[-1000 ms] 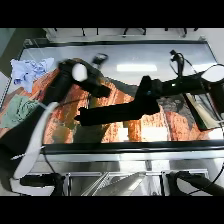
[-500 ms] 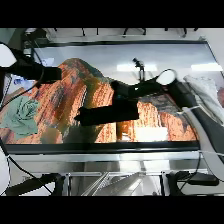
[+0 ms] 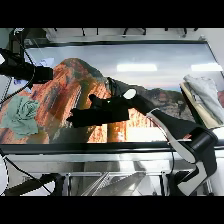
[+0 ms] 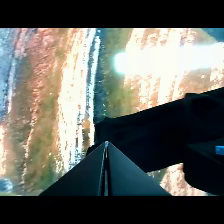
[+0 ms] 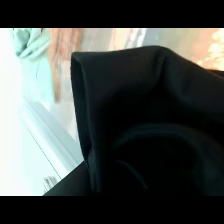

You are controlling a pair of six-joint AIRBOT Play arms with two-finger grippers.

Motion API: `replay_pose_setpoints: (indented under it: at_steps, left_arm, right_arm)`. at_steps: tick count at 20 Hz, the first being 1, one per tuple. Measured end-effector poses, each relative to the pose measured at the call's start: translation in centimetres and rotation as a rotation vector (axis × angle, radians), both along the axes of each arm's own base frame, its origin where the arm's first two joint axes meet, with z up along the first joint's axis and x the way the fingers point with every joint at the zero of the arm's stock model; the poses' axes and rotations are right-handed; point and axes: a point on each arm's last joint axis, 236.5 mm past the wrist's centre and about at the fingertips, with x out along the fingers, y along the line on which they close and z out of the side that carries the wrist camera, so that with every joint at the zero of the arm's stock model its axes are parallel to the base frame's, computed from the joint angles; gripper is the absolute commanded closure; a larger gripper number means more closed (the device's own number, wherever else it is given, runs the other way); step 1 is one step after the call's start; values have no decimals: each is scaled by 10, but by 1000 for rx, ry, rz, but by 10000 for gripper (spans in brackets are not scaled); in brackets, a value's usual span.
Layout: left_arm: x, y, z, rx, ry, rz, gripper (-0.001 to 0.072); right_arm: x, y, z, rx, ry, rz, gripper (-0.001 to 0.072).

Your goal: Fold the shirts.

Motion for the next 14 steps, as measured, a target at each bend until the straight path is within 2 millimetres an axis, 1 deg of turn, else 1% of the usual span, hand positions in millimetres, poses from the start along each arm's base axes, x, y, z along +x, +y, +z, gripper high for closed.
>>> replay_pose_setpoints:
  at_steps: [1,2,3,5,6,7,8,10,12,14]
  left_arm:
    - [0,0,0,0,1,0,691]
    - [0,0,0,1,2,0,691]
    - [-1,0,0,1,4,0,691]
    - [-1,0,0,1,4,0,691]
    - [-1,1,-1,4,3,1,690]
    - [-1,1,-1,4,3,1,690]
    - [-1,1,-1,4,4,1,691]
    - [-1,1,-1,4,4,1,691]
    - [-1,1,-1,4,7,0,691]
    - [-3,1,-6,5,20,0,691]
  right_arm:
    - [1,6,-5,20,14,-11,395]
    - [3,10,-9,38,25,-22,127]
    - [3,14,-10,61,40,-27,52]
    - [2,19,-4,121,62,-21,54]
    - [2,19,4,159,70,-15,77]
    - [5,15,14,199,74,-10,126]
    - [7,9,23,232,76,1,138]
    - [11,-10,44,281,68,41,138]
    - [16,-39,59,270,42,70,138]
    - [19,-74,68,204,2,90,131]
